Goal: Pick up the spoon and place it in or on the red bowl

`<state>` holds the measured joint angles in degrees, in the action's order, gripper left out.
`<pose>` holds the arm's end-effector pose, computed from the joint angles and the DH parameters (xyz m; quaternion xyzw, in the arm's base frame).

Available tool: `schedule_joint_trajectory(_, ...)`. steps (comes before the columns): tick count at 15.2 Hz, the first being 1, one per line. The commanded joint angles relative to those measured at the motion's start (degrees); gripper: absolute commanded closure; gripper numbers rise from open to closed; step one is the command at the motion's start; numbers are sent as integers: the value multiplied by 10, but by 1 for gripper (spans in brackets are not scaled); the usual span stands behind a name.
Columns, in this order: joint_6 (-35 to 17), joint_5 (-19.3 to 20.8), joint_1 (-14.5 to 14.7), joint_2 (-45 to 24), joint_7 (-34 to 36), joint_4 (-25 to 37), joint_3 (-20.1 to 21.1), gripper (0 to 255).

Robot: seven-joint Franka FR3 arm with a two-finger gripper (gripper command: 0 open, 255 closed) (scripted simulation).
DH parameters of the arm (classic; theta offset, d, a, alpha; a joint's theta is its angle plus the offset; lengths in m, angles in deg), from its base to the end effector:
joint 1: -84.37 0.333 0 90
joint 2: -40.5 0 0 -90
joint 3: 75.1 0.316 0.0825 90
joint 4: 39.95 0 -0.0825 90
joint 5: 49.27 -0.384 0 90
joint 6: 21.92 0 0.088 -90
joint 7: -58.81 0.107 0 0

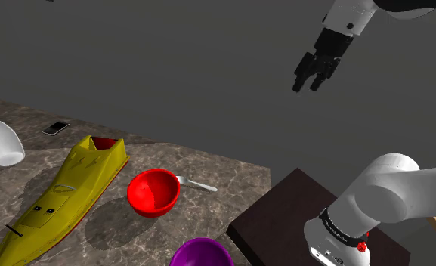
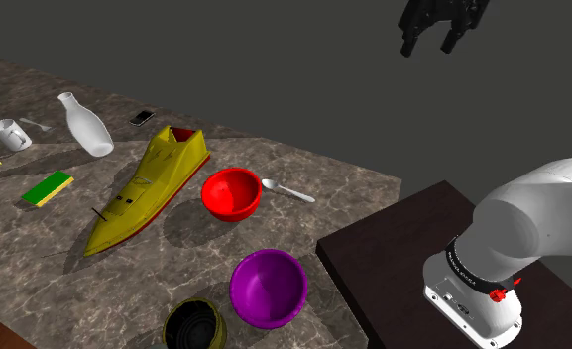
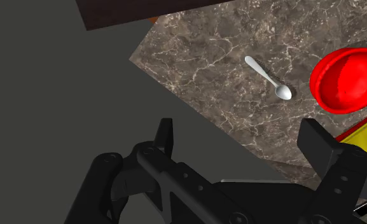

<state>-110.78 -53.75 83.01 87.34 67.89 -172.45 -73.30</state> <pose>0.2965 0.0144 0.6187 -0.9962 0.0780 -0.0255 0.0297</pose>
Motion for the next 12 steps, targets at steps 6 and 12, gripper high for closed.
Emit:
schedule_joint_trajectory(6,-80,0,17,-61,-13,-35,25,0)
schedule_joint_trajectory(12,-175,4,34,-155,-24,-58,57,0)
